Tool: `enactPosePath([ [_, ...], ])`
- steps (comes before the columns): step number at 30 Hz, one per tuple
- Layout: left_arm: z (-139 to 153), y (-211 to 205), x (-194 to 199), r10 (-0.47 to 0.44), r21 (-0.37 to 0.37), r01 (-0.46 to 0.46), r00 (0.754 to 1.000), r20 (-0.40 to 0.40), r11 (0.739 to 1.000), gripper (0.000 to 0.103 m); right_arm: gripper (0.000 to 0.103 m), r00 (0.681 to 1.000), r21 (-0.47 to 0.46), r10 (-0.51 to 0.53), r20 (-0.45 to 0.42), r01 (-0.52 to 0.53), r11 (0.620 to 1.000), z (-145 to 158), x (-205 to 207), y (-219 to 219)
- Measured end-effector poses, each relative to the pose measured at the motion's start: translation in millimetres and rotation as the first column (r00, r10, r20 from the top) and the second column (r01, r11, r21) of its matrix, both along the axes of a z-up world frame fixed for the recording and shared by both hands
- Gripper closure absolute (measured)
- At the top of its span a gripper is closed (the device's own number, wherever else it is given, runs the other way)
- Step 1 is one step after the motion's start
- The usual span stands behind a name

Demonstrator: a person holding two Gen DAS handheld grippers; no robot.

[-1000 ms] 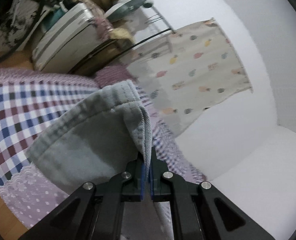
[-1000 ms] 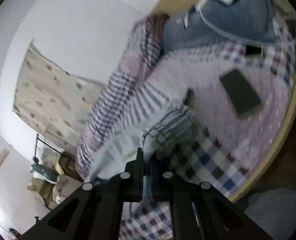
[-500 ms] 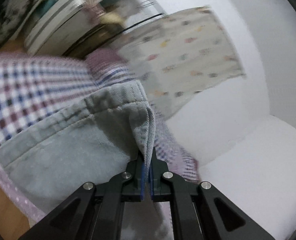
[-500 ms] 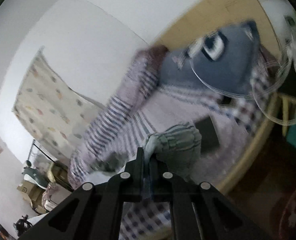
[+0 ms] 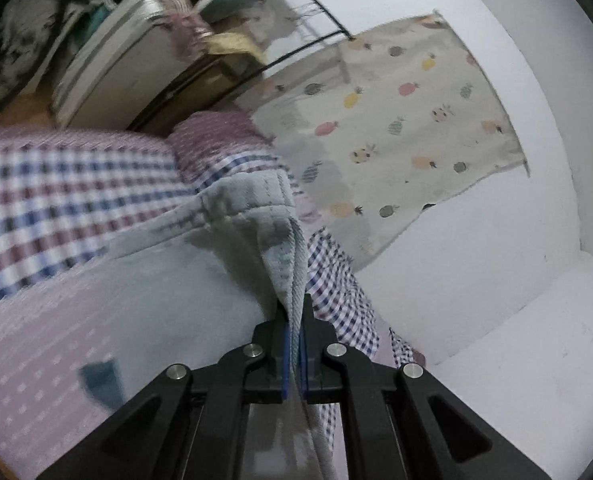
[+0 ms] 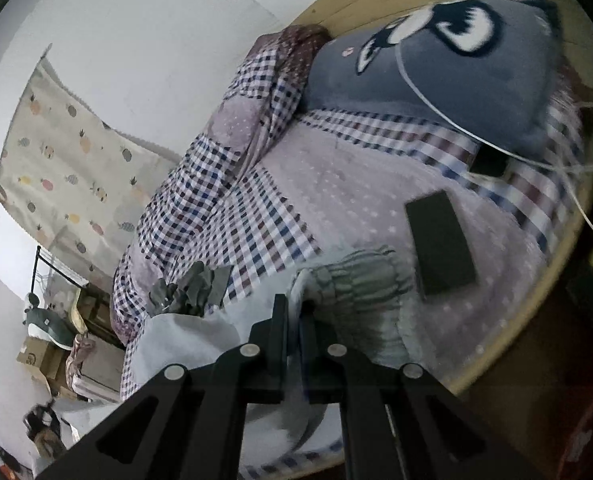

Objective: Fold clothes

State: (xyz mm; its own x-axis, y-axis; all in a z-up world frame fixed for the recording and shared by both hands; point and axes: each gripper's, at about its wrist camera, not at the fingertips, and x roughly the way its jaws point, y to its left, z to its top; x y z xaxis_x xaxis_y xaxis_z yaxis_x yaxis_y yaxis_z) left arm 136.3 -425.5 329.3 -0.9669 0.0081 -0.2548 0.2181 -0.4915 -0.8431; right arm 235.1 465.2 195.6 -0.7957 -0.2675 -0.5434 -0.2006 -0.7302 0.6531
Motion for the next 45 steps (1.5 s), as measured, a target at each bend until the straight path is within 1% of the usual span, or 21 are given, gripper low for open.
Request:
enactPosePath([
  [4,19.5,23.9,-107.2,-0.002,-0.107,0.012,0.995,0.097,0.994,0.101,0.100,0.999,0.005,0.023,0.042,-0.023,1.000,-5.3,-55.4,1.1],
  [7,-7.4,47.9,-197.6,-0.011,-0.135,0.042,0.975,0.224,0.990,0.101,0.100,0.991,0.008,0.039,0.130,-0.041,0.999,-28.5,-111.8,9.4],
  [8,-29.9,55.0,-224.8,-0.035,-0.132,0.077,0.956,0.292,0.988,0.100,0.100,0.986,0.004,0.034,0.161,-0.036,0.999,-39.6,-129.1,13.7],
  [9,-52.3,62.1,-252.1,-0.059,-0.126,0.111,0.932,0.358,0.986,0.090,0.100,0.981,0.007,0.027,0.194,-0.028,1.000,-51.4,-146.2,17.7],
  [11,-96.6,75.7,-302.6,-0.104,-0.105,0.175,0.871,0.481,0.979,0.086,0.099,0.965,0.011,0.009,0.262,-0.013,1.000,-77.5,-173.7,25.2],
  [13,-128.6,82.7,-315.9,-0.155,-0.053,0.213,0.838,0.524,0.976,0.085,0.098,0.939,-0.001,0.005,0.344,-0.005,1.000,-111.0,-197.3,33.6],
  [14,-140.1,85.3,-318.7,-0.183,-0.029,0.233,0.832,0.524,0.972,0.073,0.098,0.932,-0.008,0.008,0.362,-0.005,1.000,-121.6,-203.7,35.8],
  [15,-144.6,86.0,-316.6,-0.220,-0.013,0.260,0.842,0.492,0.966,0.062,0.098,0.936,-0.003,0.011,0.353,-0.011,1.000,-121.8,-201.7,35.3],
  [16,-147.6,85.5,-312.4,-0.248,-0.001,0.279,0.855,0.455,0.960,0.041,0.097,0.942,0.013,0.014,0.336,-0.020,1.000,-116.7,-194.9,33.5],
  [17,-145.6,81.6,-301.5,-0.252,0.003,0.274,0.878,0.406,0.962,0.028,0.092,0.948,0.029,0.018,0.319,-0.029,0.999,-111.7,-188.2,31.6],
  [20,-140.0,53.7,-255.0,-0.227,0.039,0.225,0.939,0.258,0.974,0.019,0.073,0.963,0.078,0.031,0.267,-0.053,0.996,-96.5,-168.1,26.1],
  [21,-139.7,38.7,-239.9,-0.206,0.044,0.202,0.951,0.229,0.978,0.019,0.070,0.968,0.094,0.035,0.250,-0.061,0.994,-91.4,-161.4,24.3],
  [23,-141.5,8.0,-210.2,-0.148,0.027,0.145,0.968,0.204,0.989,0.019,0.050,0.975,0.119,0.039,0.220,-0.066,0.991,-82.9,-146.1,21.4],
  [27,-159.5,-32.4,-169.6,-0.079,-0.002,0.081,0.967,0.241,0.997,0.019,0.047,0.979,0.079,0.030,0.203,-0.047,0.996,-81.3,-109.6,18.0],
  [31,-181.3,-26.2,-175.6,-0.154,-0.039,0.174,0.939,0.308,0.984,0.023,0.046,0.973,0.055,0.039,0.229,-0.053,0.997,-89.4,-83.4,10.6],
  [36,-201.6,4.1,-211.1,-0.209,-0.115,0.283,0.878,0.430,0.952,0.043,0.046,0.963,0.059,0.061,0.263,-0.079,0.995,-97.5,-71.1,-1.1],
  [40,-225.7,7.0,-224.4,-0.152,-0.123,0.252,0.836,0.527,0.960,0.047,0.045,0.959,0.127,0.115,0.258,-0.151,0.980,-90.6,-66.9,-21.5],
  [42,-236.3,3.2,-227.2,-0.122,-0.115,0.215,0.837,0.533,0.970,0.051,0.046,0.956,0.152,0.124,0.267,-0.169,0.974,-90.3,-66.5,-29.2],
  [43,-238.9,1.0,-225.5,-0.109,-0.110,0.194,0.847,0.521,0.975,0.063,0.045,0.954,0.164,0.127,0.272,-0.176,0.971,-90.3,-66.2,-32.5],
  [44,-240.6,-1.0,-223.4,-0.100,-0.103,0.175,0.856,0.507,0.979,0.090,0.045,0.952,0.170,0.129,0.276,-0.181,0.969,-90.7,-66.1,-34.9],
  [45,-240.9,-2.6,-221.2,-0.104,-0.090,0.169,0.866,0.490,0.981,0.100,0.046,0.951,0.171,0.129,0.280,-0.182,0.968,-91.8,-66.5,-36.2],
])
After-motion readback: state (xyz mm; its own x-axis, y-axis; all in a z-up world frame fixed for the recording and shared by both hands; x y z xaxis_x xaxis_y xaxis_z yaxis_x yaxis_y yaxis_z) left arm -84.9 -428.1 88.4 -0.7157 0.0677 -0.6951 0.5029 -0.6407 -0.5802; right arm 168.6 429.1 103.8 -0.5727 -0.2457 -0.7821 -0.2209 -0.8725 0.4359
